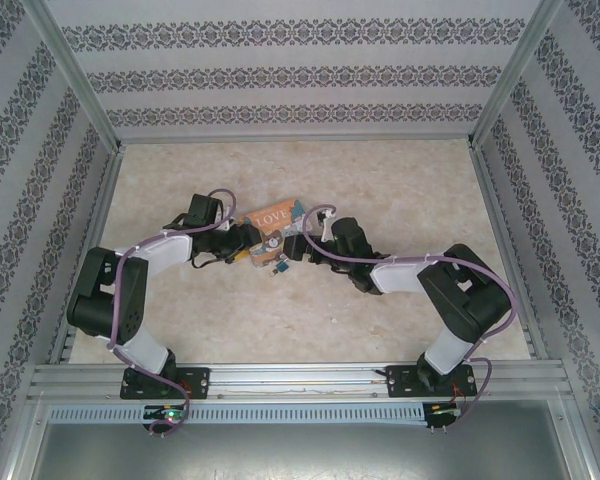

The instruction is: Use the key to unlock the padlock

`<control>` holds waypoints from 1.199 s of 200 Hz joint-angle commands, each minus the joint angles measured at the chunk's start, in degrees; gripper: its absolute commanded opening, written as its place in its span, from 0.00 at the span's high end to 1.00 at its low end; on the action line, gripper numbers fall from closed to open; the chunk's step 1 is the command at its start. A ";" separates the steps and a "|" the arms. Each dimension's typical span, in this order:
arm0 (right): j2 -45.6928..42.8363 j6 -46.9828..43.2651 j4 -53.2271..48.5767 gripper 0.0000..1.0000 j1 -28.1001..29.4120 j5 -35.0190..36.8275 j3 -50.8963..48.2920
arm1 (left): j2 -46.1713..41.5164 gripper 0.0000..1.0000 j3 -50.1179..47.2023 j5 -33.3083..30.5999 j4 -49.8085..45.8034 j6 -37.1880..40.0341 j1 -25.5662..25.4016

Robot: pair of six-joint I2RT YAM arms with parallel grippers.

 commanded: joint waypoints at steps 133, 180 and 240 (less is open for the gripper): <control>-10.89 3.70 0.35 0.10 -3.79 -7.48 -8.16 | -7.90 0.38 13.91 -7.35 -12.10 9.96 2.82; -3.09 7.15 8.60 0.13 0.43 -7.62 -6.53 | -1.16 0.45 17.57 1.19 -9.04 6.71 2.69; 6.14 8.32 12.85 0.14 2.86 -6.48 -2.43 | 4.79 0.46 20.40 9.09 -9.51 7.20 1.99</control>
